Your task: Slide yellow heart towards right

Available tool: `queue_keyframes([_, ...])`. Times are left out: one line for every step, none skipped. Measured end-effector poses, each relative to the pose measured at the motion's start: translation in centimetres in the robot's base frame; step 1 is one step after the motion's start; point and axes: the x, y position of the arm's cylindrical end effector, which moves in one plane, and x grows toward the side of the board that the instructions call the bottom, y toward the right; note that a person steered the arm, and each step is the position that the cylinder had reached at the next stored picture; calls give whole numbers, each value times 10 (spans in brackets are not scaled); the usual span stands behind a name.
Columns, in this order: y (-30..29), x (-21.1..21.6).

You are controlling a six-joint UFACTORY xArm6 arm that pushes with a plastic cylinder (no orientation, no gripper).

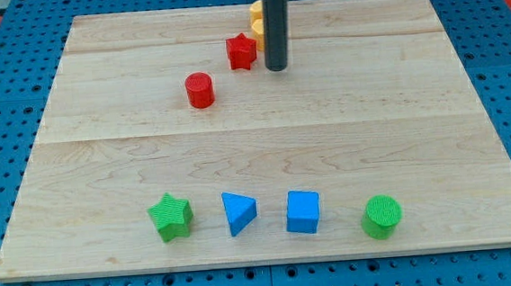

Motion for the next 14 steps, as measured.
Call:
queue_keyframes([-2,-6])
queue_keyframes([-57,12])
queue_keyframes([-112,36])
queue_keyframes([-201,7])
queue_keyframes([-216,-55])
queue_keyframes([-177,-93])
queue_keyframes([-124,-119])
queue_keyframes([-63,-129])
queue_keyframes([-4,-125])
queue_keyframes([43,-106])
queue_keyframes([23,-69])
queue_keyframes([26,-27])
queue_keyframes([29,11])
queue_keyframes([44,20])
